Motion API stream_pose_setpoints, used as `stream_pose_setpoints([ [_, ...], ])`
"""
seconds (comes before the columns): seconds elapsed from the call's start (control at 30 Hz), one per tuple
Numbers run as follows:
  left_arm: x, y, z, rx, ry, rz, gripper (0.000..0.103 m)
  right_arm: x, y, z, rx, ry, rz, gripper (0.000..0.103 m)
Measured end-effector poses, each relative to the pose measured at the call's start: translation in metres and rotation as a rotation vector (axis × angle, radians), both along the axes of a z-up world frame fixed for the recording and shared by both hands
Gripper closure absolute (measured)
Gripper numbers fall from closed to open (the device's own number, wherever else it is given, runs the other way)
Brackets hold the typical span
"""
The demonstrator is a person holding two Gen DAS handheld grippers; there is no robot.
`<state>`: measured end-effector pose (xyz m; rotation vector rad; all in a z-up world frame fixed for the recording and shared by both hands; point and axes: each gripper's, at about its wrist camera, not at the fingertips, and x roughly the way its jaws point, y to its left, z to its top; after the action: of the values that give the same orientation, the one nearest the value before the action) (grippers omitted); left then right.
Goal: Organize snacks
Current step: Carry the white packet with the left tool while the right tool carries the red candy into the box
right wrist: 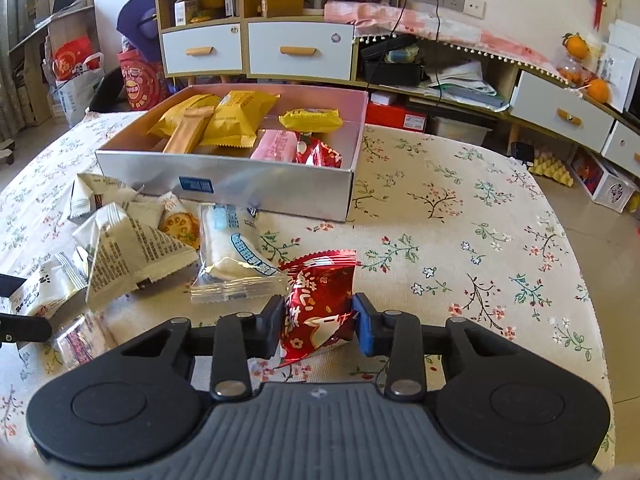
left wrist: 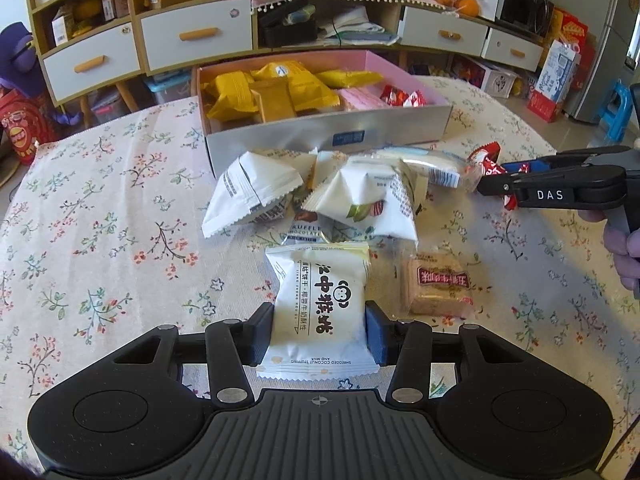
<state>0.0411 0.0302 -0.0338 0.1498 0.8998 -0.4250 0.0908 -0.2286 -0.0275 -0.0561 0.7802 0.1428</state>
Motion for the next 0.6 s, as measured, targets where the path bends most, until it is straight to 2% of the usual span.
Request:
stream_pose_setpoints([
  [0.17, 0.000, 0.002, 0.009, -0.026, -0.010, 0.010, 0.058, 0.001, -0.005, 0.006, 0.029, 0.010, -0.037, 0.071],
  [0.4, 0.000, 0.003, 0.024, -0.069, -0.026, 0.041, 0.058, -0.005, -0.007, 0.021, 0.070, -0.028, -0.035, 0.071],
  [0.6, 0.011, 0.001, 0.045, -0.089, -0.073, 0.050, 0.058, -0.005, -0.012, 0.036, 0.130, -0.064, -0.040, 0.071],
])
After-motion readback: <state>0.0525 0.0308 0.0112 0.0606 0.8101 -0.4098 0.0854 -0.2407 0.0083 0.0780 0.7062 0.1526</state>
